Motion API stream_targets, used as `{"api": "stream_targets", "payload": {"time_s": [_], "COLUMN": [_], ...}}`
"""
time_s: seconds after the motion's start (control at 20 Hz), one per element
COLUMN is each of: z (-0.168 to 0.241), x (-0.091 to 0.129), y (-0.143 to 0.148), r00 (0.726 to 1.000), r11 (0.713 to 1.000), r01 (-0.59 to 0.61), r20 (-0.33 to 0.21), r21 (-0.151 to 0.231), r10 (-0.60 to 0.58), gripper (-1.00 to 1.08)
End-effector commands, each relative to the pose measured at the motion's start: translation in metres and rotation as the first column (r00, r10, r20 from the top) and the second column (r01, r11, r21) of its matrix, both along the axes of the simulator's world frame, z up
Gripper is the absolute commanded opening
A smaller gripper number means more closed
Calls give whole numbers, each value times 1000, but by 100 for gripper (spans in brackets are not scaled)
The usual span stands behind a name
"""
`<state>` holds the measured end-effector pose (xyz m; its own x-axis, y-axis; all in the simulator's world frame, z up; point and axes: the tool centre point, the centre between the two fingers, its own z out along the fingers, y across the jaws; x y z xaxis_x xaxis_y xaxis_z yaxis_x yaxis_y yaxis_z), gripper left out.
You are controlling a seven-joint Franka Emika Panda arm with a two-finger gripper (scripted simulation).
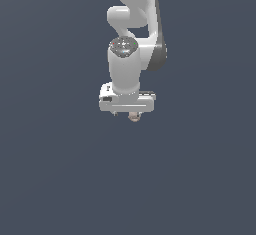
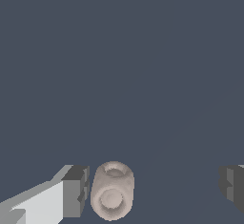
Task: Pick up the object and move it to a goal position.
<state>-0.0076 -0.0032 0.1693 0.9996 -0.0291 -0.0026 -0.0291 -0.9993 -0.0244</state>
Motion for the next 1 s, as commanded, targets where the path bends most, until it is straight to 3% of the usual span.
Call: {"api": "stream_targets", "payload": {"time_s": [0.0,0.45,0.95], "z": [0,-1,-11], "x": [0,-3,-11], "y": [0,-20,-11], "r00": [1000,999,999], "r11": [1000,999,999], "r01": [0,38,48], "r20": [0,-22,-19], "r21": [0,-16,-17], "r10": [0,-38,-48], "gripper": [100,100,100]}}
